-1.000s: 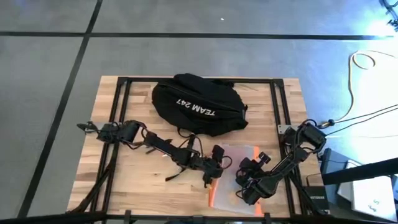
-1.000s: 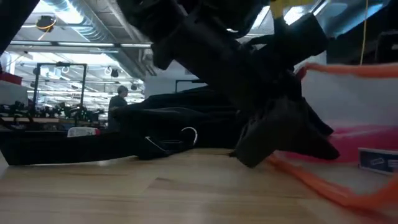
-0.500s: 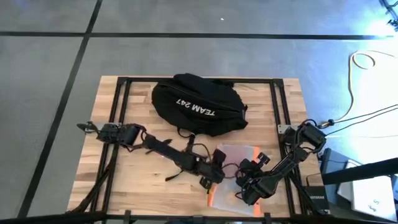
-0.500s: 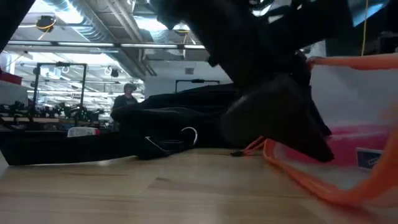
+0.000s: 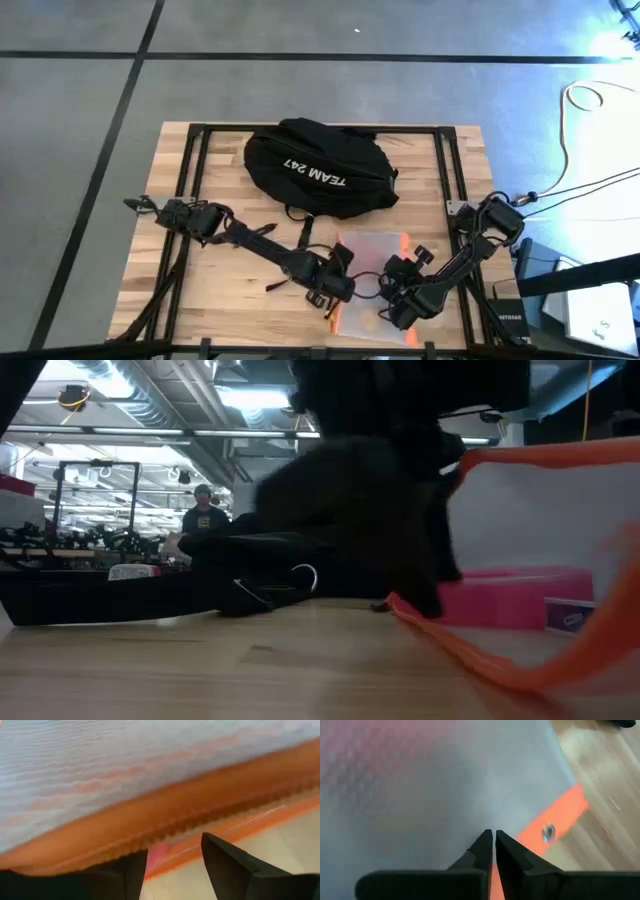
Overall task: Unpack backpack
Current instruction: Remove the pink medicine organizer from the transparent white zip bag
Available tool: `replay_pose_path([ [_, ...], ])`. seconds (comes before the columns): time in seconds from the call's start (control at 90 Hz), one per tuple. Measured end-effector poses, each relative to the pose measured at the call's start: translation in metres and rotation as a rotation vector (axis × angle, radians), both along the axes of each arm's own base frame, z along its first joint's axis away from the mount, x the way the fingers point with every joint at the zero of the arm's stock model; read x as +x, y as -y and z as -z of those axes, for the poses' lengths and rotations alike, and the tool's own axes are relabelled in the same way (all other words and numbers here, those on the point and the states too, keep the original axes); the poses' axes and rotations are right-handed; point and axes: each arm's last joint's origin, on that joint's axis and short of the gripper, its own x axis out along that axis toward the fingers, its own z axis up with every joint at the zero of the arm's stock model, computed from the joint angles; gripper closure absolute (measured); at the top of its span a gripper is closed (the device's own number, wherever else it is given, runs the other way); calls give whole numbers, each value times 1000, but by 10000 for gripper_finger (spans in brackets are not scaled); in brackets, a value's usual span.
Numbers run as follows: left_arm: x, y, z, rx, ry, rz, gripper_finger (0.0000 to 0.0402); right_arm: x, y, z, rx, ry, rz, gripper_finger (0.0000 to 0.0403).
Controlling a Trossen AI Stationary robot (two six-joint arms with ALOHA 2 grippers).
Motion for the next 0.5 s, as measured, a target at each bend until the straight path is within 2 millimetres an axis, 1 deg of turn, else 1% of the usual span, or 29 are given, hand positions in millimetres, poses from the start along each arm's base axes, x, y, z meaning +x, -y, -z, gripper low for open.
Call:
replay_pose_path([
  [0.178, -15, 14, -5, 36, -98, 1, 233, 0, 0, 0, -1, 1, 0, 398],
  [0.289, -25, 23, -6, 12, -169, 14, 233, 0, 0, 0, -5, 5, -2, 398],
  [0.4, -28, 26, -7, -1, -193, 5, 234, 0, 0, 0, -7, 4, -3, 398],
  [0.5, -27, 27, -11, 13, -181, 15, 234, 0, 0, 0, -7, 4, -3, 398],
])
